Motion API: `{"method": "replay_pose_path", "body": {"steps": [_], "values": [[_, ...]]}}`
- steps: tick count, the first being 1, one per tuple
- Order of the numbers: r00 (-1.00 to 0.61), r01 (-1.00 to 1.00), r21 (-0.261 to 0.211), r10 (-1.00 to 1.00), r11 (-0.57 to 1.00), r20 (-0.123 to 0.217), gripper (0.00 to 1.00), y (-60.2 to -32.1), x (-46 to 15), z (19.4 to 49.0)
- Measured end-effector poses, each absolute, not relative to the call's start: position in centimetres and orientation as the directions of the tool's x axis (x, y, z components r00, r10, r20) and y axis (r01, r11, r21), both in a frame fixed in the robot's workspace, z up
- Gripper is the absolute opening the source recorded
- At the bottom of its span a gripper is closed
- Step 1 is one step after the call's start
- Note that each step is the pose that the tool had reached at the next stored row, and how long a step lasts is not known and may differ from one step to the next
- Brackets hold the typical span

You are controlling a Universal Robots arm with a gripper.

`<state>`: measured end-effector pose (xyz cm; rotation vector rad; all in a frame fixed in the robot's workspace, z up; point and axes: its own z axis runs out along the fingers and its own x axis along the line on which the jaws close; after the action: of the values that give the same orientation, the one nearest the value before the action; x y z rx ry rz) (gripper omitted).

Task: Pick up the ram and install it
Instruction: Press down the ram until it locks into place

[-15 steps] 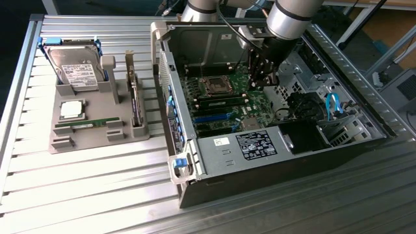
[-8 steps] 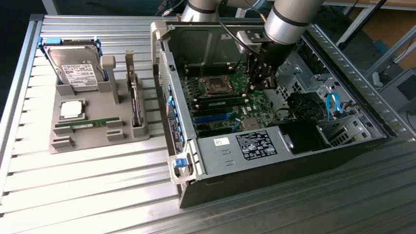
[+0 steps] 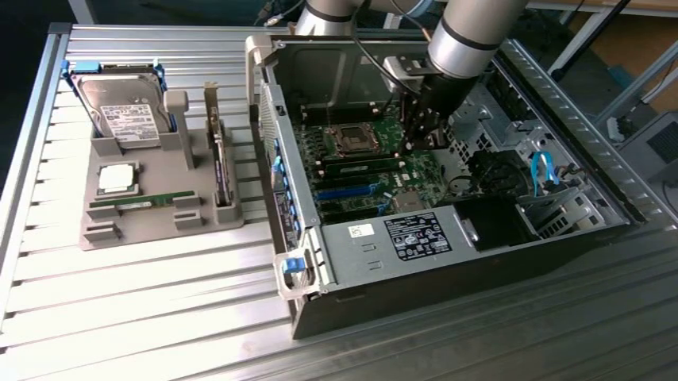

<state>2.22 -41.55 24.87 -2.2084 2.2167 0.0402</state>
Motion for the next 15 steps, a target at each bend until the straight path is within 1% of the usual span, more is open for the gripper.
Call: {"method": "replay_pose_path", "body": {"steps": [15], "values": [[-0.004,-1.0,0.01,-1.0,0.004,-0.026,0.1,-41.56,2.22,23.84]]}}
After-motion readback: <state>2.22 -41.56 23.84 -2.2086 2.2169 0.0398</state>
